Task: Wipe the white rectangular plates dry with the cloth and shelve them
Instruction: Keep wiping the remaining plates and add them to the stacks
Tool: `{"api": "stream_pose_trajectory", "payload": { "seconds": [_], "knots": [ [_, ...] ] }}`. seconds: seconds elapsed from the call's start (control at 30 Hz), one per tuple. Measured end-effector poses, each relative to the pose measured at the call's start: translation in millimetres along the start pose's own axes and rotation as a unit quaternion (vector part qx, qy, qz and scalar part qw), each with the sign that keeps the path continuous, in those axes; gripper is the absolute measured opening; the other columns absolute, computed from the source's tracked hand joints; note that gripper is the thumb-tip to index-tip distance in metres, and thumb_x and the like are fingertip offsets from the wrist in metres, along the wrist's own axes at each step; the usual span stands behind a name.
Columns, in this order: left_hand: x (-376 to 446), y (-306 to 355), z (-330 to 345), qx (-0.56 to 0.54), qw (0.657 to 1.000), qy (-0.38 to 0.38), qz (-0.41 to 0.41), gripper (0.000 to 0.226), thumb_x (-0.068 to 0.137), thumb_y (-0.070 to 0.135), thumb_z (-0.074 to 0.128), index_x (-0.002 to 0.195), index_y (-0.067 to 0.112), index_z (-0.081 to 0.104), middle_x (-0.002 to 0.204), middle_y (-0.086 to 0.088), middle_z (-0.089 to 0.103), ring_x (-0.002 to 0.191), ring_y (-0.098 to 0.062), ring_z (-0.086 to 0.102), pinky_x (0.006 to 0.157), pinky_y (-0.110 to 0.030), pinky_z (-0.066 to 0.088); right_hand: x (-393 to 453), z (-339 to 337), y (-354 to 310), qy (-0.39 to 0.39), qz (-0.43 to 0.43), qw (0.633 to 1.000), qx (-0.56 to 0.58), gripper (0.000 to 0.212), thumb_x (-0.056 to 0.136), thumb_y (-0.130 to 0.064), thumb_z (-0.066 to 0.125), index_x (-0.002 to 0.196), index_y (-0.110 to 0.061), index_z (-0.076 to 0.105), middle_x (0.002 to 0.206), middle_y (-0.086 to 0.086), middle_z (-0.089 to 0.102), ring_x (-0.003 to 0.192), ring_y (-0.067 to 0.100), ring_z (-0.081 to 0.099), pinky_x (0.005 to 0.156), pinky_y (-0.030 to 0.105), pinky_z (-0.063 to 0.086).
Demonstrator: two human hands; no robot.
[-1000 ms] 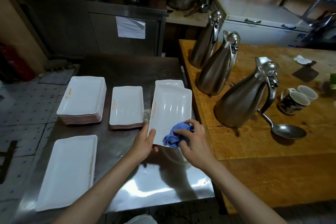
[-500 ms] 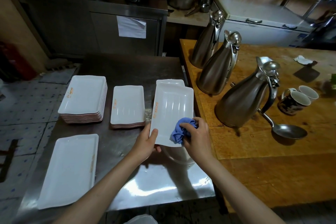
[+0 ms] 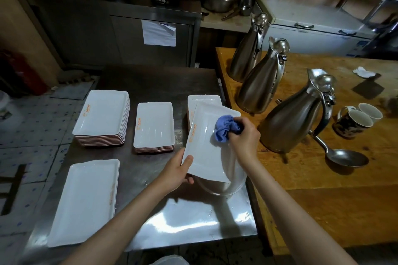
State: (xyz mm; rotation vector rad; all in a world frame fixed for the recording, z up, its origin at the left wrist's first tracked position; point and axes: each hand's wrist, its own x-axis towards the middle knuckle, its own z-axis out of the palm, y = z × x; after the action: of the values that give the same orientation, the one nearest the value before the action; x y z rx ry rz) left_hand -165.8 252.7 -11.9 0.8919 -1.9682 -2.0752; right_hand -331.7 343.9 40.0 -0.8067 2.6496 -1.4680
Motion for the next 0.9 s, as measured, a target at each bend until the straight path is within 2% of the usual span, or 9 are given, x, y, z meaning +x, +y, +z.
{"api": "stream_pose_trajectory", "payload": {
  "seconds": [0.07, 0.13, 0.3, 0.4, 0.53, 0.6, 0.7, 0.8, 0.9],
  "knots": [
    [0, 1, 1, 0.001, 1.0, -0.005, 0.003, 0.033, 0.101, 0.023, 0.04, 0.134, 0.022, 0.041, 0.11, -0.002, 0.062, 0.072, -0.013, 0.061, 0.058, -0.028, 0.053, 11, 1, -3, 0.009, 0.009, 1.0, -0.006, 0.031, 0.079, 0.007, 0.061, 0.104, -0.012, 0.063, 0.102, -0.005, 0.052, 0.093, 0.007, 0.05, 0.074, 0.008, 0.041],
    [0, 2, 1, -0.002, 1.0, -0.007, 0.004, 0.032, 0.101, 0.023, 0.041, 0.133, 0.021, 0.042, 0.107, -0.002, 0.063, 0.068, -0.012, 0.061, 0.057, -0.027, 0.052, 17, 4, -5, 0.003, 0.025, 1.0, 0.011, 0.032, 0.08, 0.007, 0.06, 0.104, -0.013, 0.065, 0.102, -0.004, 0.055, 0.094, 0.008, 0.052, 0.079, 0.011, 0.043],
    [-1, 7, 0, -0.018, 1.0, -0.006, -0.003, 0.031, 0.101, 0.024, 0.039, 0.132, 0.023, 0.04, 0.11, -0.006, 0.062, 0.063, -0.011, 0.06, 0.053, -0.02, 0.049, 7, 16, -13, -0.073, -0.003, 0.997, 0.022, 0.022, 0.082, 0.003, 0.064, 0.096, -0.013, 0.069, 0.095, -0.002, 0.064, 0.084, 0.006, 0.056, 0.077, 0.015, 0.049],
    [0, 10, 0, -0.04, 0.999, 0.004, -0.006, 0.027, 0.102, 0.023, 0.037, 0.129, 0.023, 0.042, 0.101, -0.006, 0.062, 0.052, -0.009, 0.056, 0.05, -0.018, 0.047, -8, 20, -16, -0.128, -0.019, 0.991, 0.028, 0.02, 0.079, 0.006, 0.064, 0.091, -0.009, 0.071, 0.087, -0.003, 0.063, 0.075, 0.0, 0.055, 0.069, 0.006, 0.046],
    [2, 9, -2, -0.068, 0.997, 0.021, -0.01, 0.027, 0.101, 0.026, 0.039, 0.128, 0.027, 0.043, 0.116, -0.003, 0.058, 0.055, -0.015, 0.054, 0.054, -0.023, 0.051, -26, 26, -18, -0.192, -0.028, 0.98, 0.037, 0.022, 0.077, 0.012, 0.061, 0.087, -0.005, 0.07, 0.084, -0.001, 0.063, 0.075, 0.004, 0.057, 0.068, 0.005, 0.045],
    [4, 9, -2, -0.072, 0.997, 0.034, -0.009, 0.021, 0.101, 0.025, 0.039, 0.122, 0.025, 0.046, 0.111, -0.006, 0.06, 0.056, -0.016, 0.055, 0.052, -0.023, 0.051, -30, 28, -18, -0.213, -0.031, 0.976, 0.034, 0.024, 0.073, 0.015, 0.06, 0.085, -0.003, 0.071, 0.082, 0.0, 0.063, 0.076, 0.009, 0.058, 0.067, 0.005, 0.045],
    [5, 11, -3, -0.063, 0.997, 0.045, 0.001, 0.011, 0.101, 0.022, 0.038, 0.105, 0.023, 0.049, 0.097, -0.009, 0.063, 0.054, -0.008, 0.061, 0.049, -0.021, 0.05, -34, 30, -17, -0.245, -0.035, 0.968, 0.041, 0.024, 0.069, 0.016, 0.06, 0.082, 0.0, 0.071, 0.079, 0.002, 0.064, 0.075, 0.013, 0.06, 0.069, 0.022, 0.052],
    [3, 9, -4, -0.076, 0.996, 0.048, 0.008, 0.012, 0.101, 0.023, 0.038, 0.101, 0.024, 0.049, 0.094, -0.005, 0.064, 0.06, -0.004, 0.066, 0.051, -0.024, 0.053, -33, 30, -16, -0.286, -0.022, 0.957, 0.04, 0.024, 0.068, 0.017, 0.059, 0.08, -0.001, 0.071, 0.078, 0.008, 0.066, 0.074, 0.017, 0.061, 0.071, 0.034, 0.054],
    [1, 4, -4, -0.077, 0.995, 0.056, 0.011, 0.014, 0.101, 0.025, 0.036, 0.101, 0.029, 0.05, 0.097, 0.0, 0.065, 0.069, -0.007, 0.068, 0.056, -0.027, 0.055, -32, 29, -18, -0.328, -0.032, 0.944, 0.011, 0.029, 0.067, 0.02, 0.056, 0.079, 0.0, 0.071, 0.077, 0.01, 0.066, 0.073, 0.018, 0.062, 0.064, 0.022, 0.054]
  ]
}}
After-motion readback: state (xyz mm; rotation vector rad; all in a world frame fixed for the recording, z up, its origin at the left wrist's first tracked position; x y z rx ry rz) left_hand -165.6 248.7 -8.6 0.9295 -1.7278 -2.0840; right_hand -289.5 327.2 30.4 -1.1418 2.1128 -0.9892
